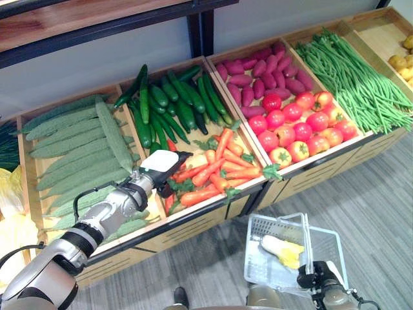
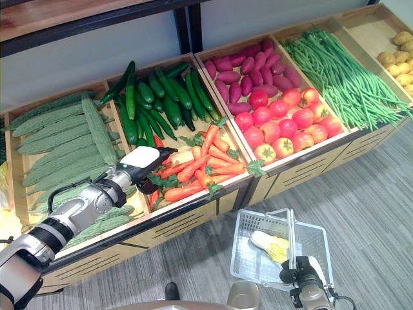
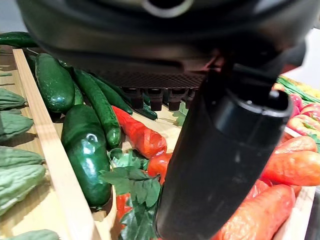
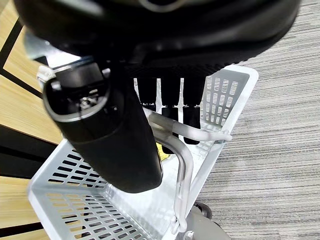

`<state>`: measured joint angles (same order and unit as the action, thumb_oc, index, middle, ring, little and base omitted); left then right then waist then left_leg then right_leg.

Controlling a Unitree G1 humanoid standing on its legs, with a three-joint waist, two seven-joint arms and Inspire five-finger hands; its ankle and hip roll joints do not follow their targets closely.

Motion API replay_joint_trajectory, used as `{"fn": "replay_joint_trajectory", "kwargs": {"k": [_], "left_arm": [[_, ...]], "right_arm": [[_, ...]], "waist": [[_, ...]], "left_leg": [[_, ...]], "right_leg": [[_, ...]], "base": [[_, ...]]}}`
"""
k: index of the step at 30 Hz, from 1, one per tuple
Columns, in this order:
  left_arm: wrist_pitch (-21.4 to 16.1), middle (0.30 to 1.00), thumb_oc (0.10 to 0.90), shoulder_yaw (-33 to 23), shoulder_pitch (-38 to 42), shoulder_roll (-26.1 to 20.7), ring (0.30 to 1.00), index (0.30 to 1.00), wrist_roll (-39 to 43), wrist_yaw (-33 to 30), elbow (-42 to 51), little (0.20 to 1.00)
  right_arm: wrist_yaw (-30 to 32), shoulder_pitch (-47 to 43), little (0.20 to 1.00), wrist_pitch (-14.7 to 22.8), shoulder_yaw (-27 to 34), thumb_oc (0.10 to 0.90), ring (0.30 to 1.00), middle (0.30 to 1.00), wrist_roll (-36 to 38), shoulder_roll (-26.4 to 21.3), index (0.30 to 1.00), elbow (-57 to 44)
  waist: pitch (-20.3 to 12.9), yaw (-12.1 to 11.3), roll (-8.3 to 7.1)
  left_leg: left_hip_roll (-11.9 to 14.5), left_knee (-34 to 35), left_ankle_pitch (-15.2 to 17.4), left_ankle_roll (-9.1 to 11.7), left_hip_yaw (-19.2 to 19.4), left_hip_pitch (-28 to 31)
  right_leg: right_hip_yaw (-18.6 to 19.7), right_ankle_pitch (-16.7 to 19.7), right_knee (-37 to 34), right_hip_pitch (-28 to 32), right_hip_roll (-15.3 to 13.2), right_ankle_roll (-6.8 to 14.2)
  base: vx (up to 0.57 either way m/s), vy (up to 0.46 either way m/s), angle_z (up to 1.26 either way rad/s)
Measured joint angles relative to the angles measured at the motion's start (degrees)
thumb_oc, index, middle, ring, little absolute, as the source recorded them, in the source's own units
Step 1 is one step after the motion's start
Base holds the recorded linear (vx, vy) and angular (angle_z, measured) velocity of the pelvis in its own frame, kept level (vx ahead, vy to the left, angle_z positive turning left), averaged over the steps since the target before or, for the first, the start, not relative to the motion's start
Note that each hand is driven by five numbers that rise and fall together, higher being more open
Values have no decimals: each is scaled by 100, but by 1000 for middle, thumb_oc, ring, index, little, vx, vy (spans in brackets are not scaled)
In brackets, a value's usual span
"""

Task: Get the vegetables into the basket

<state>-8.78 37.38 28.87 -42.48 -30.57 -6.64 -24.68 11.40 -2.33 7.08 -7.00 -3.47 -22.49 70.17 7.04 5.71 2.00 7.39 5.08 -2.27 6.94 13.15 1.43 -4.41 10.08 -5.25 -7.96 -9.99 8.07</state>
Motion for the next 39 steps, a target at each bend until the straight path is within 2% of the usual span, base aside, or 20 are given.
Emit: {"fn": "replay_joint_trajectory", "kwargs": {"k": [5, 12, 13, 14, 15, 16, 17, 21, 35, 39], "left_arm": [[129, 1000, 900, -227, -3, 288, 1000, 1000, -107, -115, -32, 1000], [176, 1000, 900, -223, -3, 303, 1000, 1000, -212, -206, -148, 1000], [171, 904, 831, -222, -3, 328, 904, 904, -274, -245, -242, 904], [193, 599, 614, -210, -2, 374, 599, 599, -386, -295, -517, 599], [205, 583, 602, -204, -3, 386, 583, 583, -453, -310, -615, 583], [203, 424, 488, -203, -2, 408, 424, 424, -574, -449, -679, 424], [220, 305, 404, -206, 13, 416, 305, 305, -686, -545, -700, 305], [234, 300, 400, -201, 128, 456, 300, 300, -892, -724, -855, 300], [376, 300, 400, -108, 152, 588, 300, 300, -993, -654, -947, 300], [382, 300, 400, -501, -79, 586, 300, 300, -803, -659, -469, 300]], "right_arm": [[-1, -53, 300, 1, 0, 400, 300, 300, 4, 13, 300, 1], [0, -129, 300, -10, -1, 400, 300, 300, 4, 15, 300, 24], [0, -127, 300, -11, -2, 400, 300, 300, 4, 15, 300, 27], [0, -165, 300, -9, -2, 400, 300, 300, 3, 25, 300, 23], [9, -164, 300, -5, -1, 400, 300, 300, 3, 24, 300, 21], [25, -163, 300, -5, -1, 400, 300, 300, 5, 24, 300, 26], [28, -161, 300, -4, -1, 400, 300, 300, 5, 26, 300, 25], [34, -160, 300, -1, -3, 400, 300, 300, 6, 26, 300, 26], [117, -157, 300, 22, -5, 400, 300, 300, 13, 37, 300, 16], [116, -149, 300, 3, -5, 400, 300, 300, 17, 45, 300, 16]], "waist": [[89, 13, -39], [98, 63, -36], [99, 69, -35], [99, 88, -34], [99, 101, -34], [100, 119, -33], [100, 140, -32], [100, 157, -29], [110, 139, -17], [112, 125, -20]], "left_leg": [[1, 0, 0, 0, 17, 3], [-1, 0, 9, -13, 45, 0], [-2, 0, 10, -16, 54, 1], [-2, 0, 15, -22, 92, -2], [-4, 0, 15, -22, 108, -27], [-3, 0, 15, -22, 117, -42], [-2, 0, 15, -23, 130, -39], [1, 0, 15, -23, 137, -37], [9, 0, 16, -24, 145, -17], [10, 0, 16, -24, 127, 43]], "right_leg": [[24, 4, 21, -10, 11, -1], [48, 3, 18, -33, 16, 0], [57, 3, 18, -37, 18, 0], [94, 6, 16, -69, 18, -2], [109, 12, 17, -103, 22, -2], [121, 19, 21, -125, 30, -4], [132, 19, 20, -128, 34, -4], [139, 20, 18, -131, 39, -4], [139, 28, 21, -112, 45, -9], [119, 29, 22, -34, 43, -9]], "base": [[0, 0, 0], [0, -1, 0], [-7, -5, -9], [-11, 0, -11], [-14, -6, -12], [-15, -7, -7], [-13, -14, -5], [-3, -2, -1], [0, 0, 0], [5, -2, 1]]}}
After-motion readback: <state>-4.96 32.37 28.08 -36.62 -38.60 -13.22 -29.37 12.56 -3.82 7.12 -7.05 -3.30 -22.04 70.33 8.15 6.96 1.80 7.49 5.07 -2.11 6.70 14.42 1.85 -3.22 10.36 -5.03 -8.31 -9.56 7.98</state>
